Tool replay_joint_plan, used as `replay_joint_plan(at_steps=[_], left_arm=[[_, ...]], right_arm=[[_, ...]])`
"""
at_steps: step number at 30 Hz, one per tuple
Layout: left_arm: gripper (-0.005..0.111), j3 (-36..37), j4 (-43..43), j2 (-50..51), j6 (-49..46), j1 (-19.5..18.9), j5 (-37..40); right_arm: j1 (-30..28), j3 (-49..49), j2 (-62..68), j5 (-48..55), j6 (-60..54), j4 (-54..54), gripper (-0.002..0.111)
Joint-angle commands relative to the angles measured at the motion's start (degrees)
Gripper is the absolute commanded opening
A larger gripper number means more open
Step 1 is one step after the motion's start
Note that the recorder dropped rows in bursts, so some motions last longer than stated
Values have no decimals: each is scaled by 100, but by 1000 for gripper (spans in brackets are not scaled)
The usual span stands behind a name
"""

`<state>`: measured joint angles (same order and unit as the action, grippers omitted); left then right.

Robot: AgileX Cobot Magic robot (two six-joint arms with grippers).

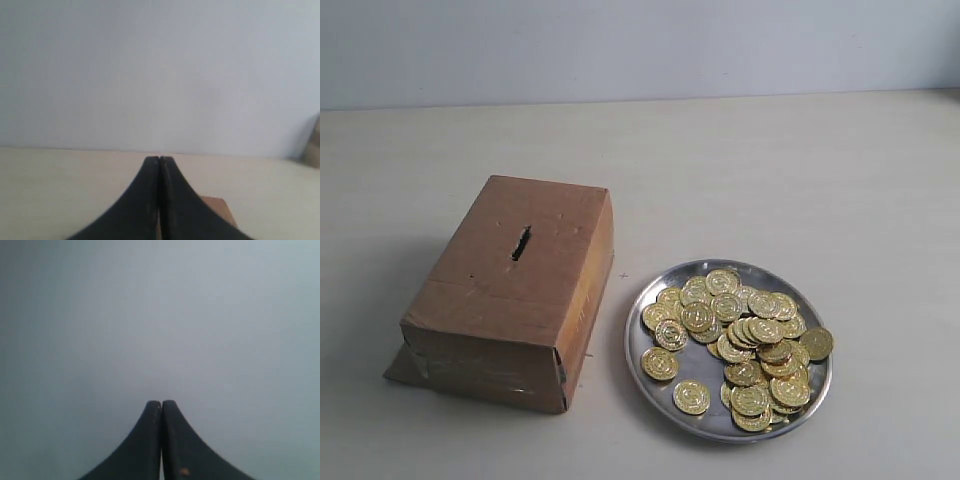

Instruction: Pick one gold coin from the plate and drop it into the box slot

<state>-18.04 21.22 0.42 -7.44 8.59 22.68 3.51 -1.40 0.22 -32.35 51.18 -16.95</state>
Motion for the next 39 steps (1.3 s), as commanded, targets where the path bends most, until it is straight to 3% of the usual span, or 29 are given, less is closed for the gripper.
replay_joint_plan(at_steps=[1,4,6,7,8,9,12,14,22,26,32,37,39], left_arm=[[0,-752,655,498,-2288,410,917],[0,-883,950,1066,-3730,1045,961],[0,-883,967,1499,-4204,1614,929],[0,-883,951,1772,-4231,2004,929],[0,-883,837,2311,-4378,2743,964],[0,-883,711,2594,-4379,3180,1000],[0,-883,671,3334,-4484,3935,960],[0,-883,789,3673,-4484,4222,843],[0,-859,1353,4670,-4463,4404,833],[0,-850,1353,5080,-4684,4404,645],[0,-860,1353,5965,-6419,4404,-185],[0,-1033,1353,6660,-8556,4418,-446],[0,-1449,1303,7214,-10070,4418,-673]], right_arm=[[-14,-453,-22,696,4321,-4595,0],[92,-953,128,407,6883,-7338,0],[158,-1296,295,-31,7085,-8251,0],[238,-1471,405,-159,7085,-8300,0],[421,-1769,676,-252,7085,-8300,0],[507,-1899,862,-264,7085,-8300,0],[685,-2119,1661,-480,7085,-8300,0],[717,-2130,2317,-803,7085,-8300,0],[717,-2140,5321,-2032,6992,-8300,0],[717,-2163,5991,-2423,6151,-8288,0],[717,-2317,6239,-2275,6060,-7696,0],[717,-2699,6239,-1150,5234,-7679,0],[717,-2936,6239,-631,5213,-7949,0]])
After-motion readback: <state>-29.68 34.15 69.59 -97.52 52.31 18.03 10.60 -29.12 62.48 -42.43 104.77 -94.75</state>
